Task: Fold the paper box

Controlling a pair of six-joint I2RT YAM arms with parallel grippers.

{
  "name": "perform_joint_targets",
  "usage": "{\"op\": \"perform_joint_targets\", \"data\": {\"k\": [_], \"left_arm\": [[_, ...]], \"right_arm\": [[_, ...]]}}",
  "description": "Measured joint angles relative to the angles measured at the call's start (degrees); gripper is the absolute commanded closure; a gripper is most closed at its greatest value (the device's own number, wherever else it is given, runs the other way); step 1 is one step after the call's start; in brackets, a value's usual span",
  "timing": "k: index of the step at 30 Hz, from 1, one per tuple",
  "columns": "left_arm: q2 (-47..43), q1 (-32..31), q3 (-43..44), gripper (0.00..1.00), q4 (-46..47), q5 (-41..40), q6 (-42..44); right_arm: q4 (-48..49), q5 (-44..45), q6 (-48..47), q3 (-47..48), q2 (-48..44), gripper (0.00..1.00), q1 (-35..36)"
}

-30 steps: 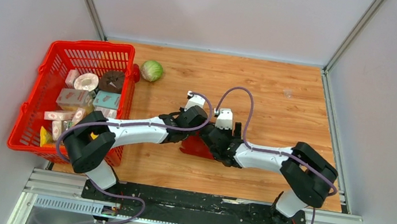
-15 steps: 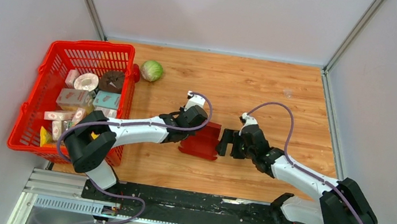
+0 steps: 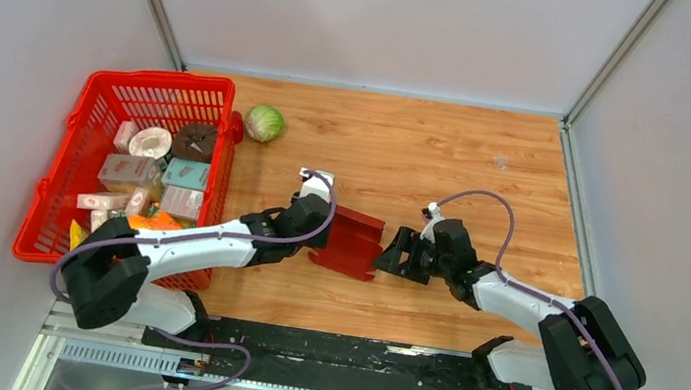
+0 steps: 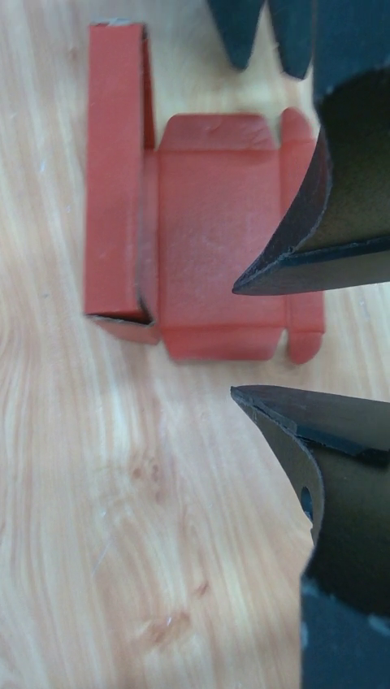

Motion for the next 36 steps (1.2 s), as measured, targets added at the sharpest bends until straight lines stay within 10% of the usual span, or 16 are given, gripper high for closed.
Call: {"op": "perform_joint_targets", "data": {"k": [9,27,36], "left_arm": [[-5.6,-6.2,-6.8,0.59,2.8,7.3,-0.9],[20.2,-9.7,12.4,0.92,-11.3,-0.7,-11.6],[20.2,-9.6,12.4,0.89,-11.6,-0.4,-13.2]], "right_arm": [[14.5,-5.3,6.6,-3.9,6.0,0.39,-0.8],[26.3,-4.8,14.4,-3.9,14.3,0.46,-2.0],[36.9,-5.7,19.4,-4.2,22.6,0.82,-2.4]]}}
